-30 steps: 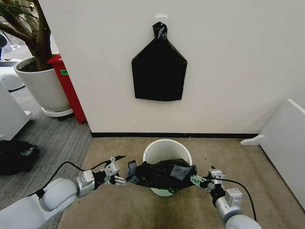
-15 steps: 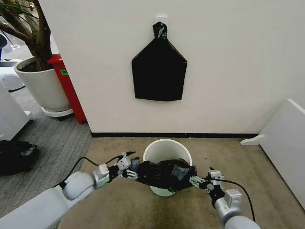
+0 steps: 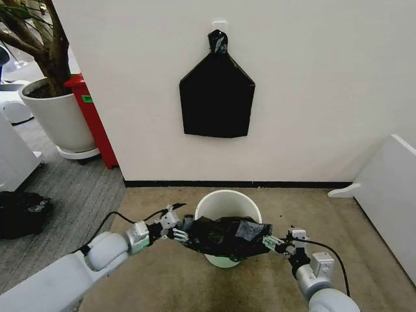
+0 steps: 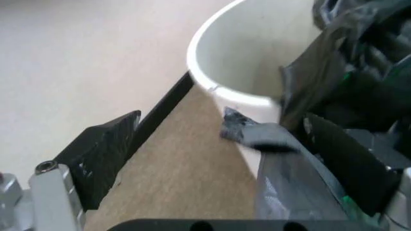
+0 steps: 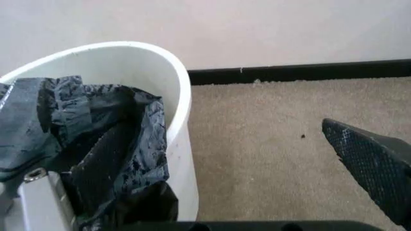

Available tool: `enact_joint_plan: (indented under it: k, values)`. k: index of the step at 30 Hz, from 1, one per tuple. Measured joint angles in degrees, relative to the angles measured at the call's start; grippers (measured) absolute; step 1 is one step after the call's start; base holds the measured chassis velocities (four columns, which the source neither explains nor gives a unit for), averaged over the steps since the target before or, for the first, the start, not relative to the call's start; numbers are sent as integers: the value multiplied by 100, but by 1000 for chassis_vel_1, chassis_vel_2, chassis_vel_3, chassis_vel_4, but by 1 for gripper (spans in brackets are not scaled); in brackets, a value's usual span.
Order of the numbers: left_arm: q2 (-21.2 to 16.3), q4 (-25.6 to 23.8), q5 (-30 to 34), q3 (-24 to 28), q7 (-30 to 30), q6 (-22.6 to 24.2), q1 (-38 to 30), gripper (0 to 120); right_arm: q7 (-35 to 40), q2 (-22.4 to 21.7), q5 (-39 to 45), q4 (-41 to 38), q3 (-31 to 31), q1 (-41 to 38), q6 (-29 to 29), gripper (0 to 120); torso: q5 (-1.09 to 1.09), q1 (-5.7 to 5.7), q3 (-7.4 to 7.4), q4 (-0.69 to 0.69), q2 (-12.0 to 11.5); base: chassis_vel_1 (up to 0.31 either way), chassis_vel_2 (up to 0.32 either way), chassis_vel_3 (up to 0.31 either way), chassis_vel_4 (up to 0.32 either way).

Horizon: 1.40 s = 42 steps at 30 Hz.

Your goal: Place the garbage bag over the trash bin.

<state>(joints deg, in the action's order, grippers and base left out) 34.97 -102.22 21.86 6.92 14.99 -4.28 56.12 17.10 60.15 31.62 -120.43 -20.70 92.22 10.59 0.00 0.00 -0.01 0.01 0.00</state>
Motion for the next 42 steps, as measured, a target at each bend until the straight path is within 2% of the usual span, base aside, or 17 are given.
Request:
enact_joint_plan:
  k: [5, 11, 12, 13, 16, 18, 21, 25, 27, 29, 34, 42]
  values:
    - [-16, 81, 0, -126, 1, -52, 58, 100, 1, 5, 14, 63, 10, -59, 5, 100, 0, 0, 0, 0, 0, 0, 0, 0, 0]
    - [138, 203, -39, -119, -1, -80, -28, 100, 4, 5, 61, 76, 31, -94, 40, 100, -1, 0, 0, -2, 0, 0, 0, 0, 0]
    - [62, -30, 5, -122, -33, -73, 31, 100, 10, -6, 94, 69, 6, -68, 51, 100, -2, 0, 0, -3, 0, 0, 0, 0, 0]
    - [62, -30, 5, -122, -33, -73, 31, 100, 10, -6, 94, 69, 6, -68, 51, 100, -2, 0, 0, -3, 0, 0, 0, 0, 0]
    - [-427, -717, 64, -466, 224, -8, 270, 100, 20, -27, 146, 87, -28, -106, 66, 100, 1, 0, 0, 0, 0, 0, 0, 0, 0]
    - [-589, -837, 70, -549, 399, -10, 235, 100, 19, -26, 163, 88, -8, -147, 73, 100, 2, 0, 0, 0, 0, 0, 0, 0, 0]
    - [-605, -840, 69, -551, 480, -18, 108, 100, 18, -21, 176, 93, 21, -184, 80, 100, 0, 0, 0, 0, 0, 0, 0, 0, 0]
    - [-382, -749, 77, -268, 540, 121, -244, 100, 14, -20, 188, 97, 56, -209, 92, 100, -1, 0, 1, -1, 0, 0, 0, 0, 0]
    - [-164, -593, 70, 145, 611, 143, -581, 100, 12, -26, 189, 88, 63, -193, 100, 100, 0, 0, 1, -1, 0, 0, 0, 0, 0]
    - [-107, -548, 68, 254, 629, 141, -666, 100, 12, -27, 190, 85, 64, -187, 103, 100, -1, 0, 1, -1, 0, 0, 0, 0, 0]
    - [303, -368, 109, 1035, 666, 275, -1234, 100, 8, -4, 171, 87, 69, -121, 105, 100, 0, 0, 1, -3, 0, 0, 0, 0, 0]
    - [302, -370, 123, 1226, 654, 496, -1355, 100, 8, 16, 177, 101, 47, -120, 105, 100, 0, 0, 1, -1, 0, 0, 0, 0, 0]
